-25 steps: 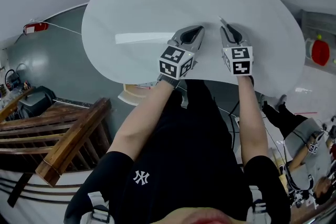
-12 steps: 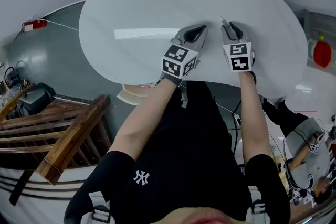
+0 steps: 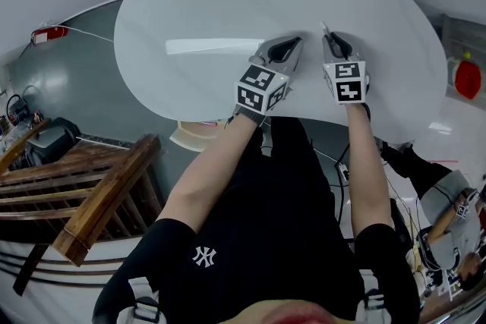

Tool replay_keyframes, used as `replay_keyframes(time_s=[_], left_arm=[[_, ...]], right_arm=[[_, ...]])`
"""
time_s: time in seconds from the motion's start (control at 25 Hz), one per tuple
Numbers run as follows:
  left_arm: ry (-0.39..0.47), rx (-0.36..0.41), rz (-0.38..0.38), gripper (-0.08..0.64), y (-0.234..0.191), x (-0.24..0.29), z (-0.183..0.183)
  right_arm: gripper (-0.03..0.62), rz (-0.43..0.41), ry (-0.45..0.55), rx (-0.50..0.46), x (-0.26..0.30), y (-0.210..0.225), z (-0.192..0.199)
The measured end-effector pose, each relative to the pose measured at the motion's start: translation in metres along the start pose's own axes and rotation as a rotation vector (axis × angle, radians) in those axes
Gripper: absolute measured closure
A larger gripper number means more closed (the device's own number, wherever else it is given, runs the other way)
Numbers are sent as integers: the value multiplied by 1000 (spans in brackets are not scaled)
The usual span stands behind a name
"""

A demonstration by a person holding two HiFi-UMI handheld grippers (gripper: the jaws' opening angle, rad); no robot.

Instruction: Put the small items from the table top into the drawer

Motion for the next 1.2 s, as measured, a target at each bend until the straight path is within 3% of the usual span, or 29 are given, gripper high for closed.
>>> replay_keyframes(time_s=[0.32,0.88,1.2], left_arm=[[17,5,-16,560,-4,-15,-2],[73,5,-79,560,-12,-87,-1],[104,14,-121,560,-10,-142,15]], right_arm=[[502,-28,53,61,-10,-14,-14],[502,-130,139,107,-40,-93,-39],[502,-173,172,98,-59,-146,-34]])
Point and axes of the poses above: the fingertips, and each gripper's own axes: x forward along the fingers, y to its right, z out of its underside, the point moved 5 cm from there along -x, backward along the fingers, and after that the axes turned 8 degrees about x, right-handed, at the moved point
